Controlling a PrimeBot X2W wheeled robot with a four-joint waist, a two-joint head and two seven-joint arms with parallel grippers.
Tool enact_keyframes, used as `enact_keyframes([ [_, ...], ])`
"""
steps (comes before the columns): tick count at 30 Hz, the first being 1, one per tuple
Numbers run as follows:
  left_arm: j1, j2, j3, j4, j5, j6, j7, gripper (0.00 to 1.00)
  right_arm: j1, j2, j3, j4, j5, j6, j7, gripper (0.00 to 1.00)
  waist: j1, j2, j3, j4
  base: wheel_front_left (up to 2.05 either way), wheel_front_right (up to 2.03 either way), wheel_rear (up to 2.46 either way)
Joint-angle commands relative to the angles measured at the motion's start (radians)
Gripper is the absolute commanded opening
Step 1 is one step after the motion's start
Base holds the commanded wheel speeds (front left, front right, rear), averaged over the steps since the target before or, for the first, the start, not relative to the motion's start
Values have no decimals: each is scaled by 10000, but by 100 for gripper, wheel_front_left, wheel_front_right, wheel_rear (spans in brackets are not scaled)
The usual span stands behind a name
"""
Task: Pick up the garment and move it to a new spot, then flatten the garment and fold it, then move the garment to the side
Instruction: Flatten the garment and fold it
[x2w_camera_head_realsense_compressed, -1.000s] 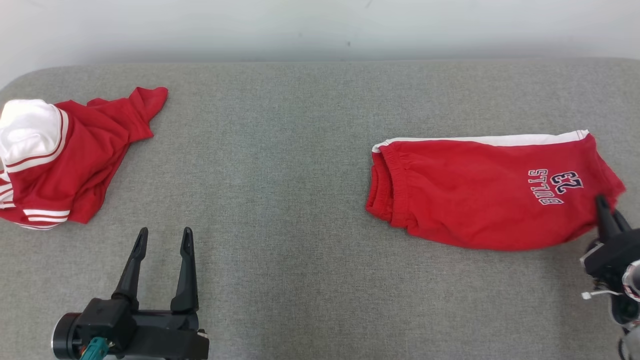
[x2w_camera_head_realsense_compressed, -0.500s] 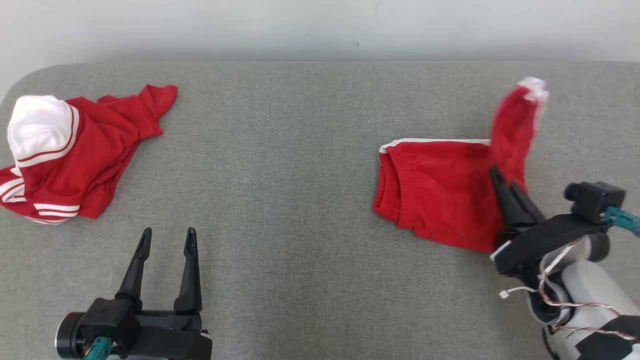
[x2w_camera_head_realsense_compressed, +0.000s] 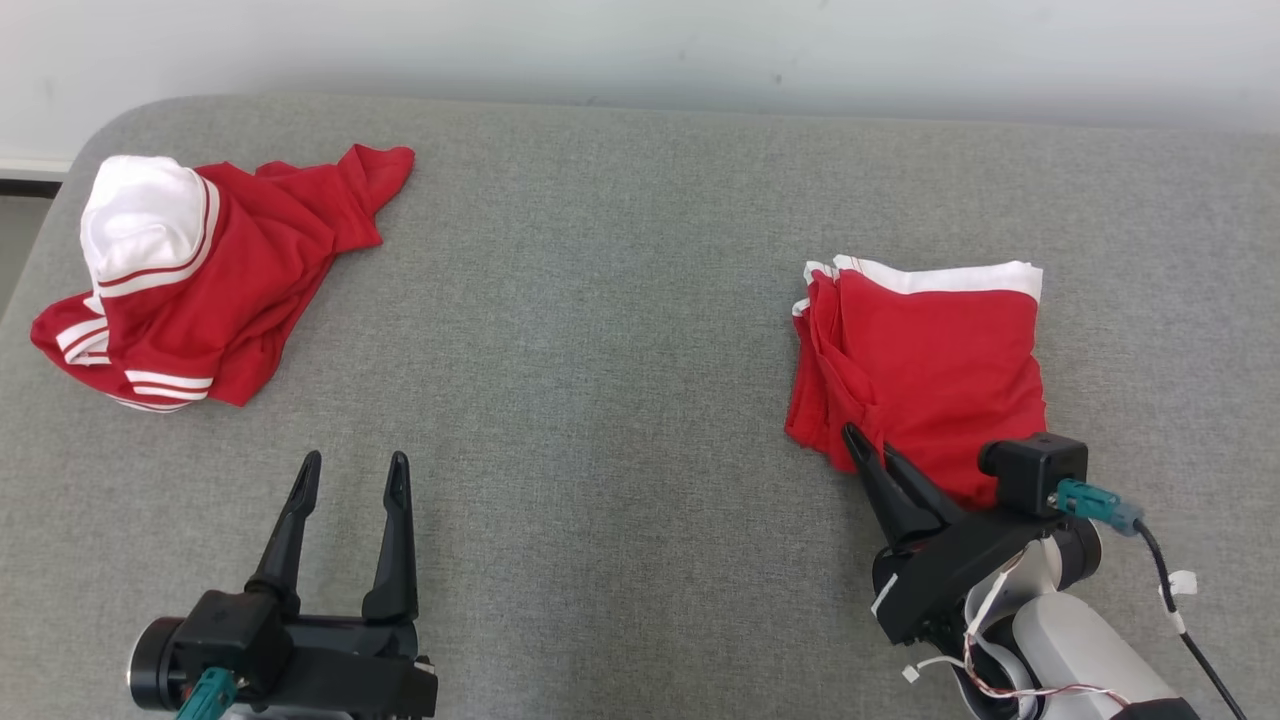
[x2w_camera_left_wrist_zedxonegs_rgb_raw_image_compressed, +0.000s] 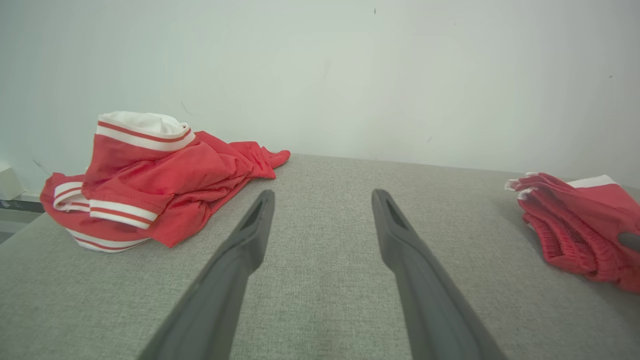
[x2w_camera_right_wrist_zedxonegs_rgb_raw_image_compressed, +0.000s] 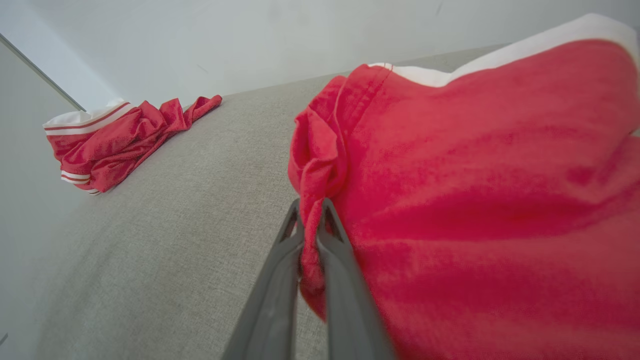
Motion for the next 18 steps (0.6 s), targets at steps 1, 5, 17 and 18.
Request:
enact_keyframes([
  [1,-135,-12,-21,22,-42,11,-32,100,94,6,17,84,-192,-24,-110,17,0,0,28,35,0,0,0],
  [5,-95,-17,45,-1,-65,11,-32,100,-38,12,-97,186,-497,-24,-443,100,0,0,31,-9,0,0,0],
  [17,21,-19,270,-62,-54,10,-32,100,-24,-539,-1847,-216,-1344,-24,-2043,100,0,0,-74,-310,0,0,0],
  [18,6,-19,270,-70,-42,10,-32,100,-4,-512,-2063,-152,-1417,-24,-2079,100,0,0,-71,-312,0,0,0],
])
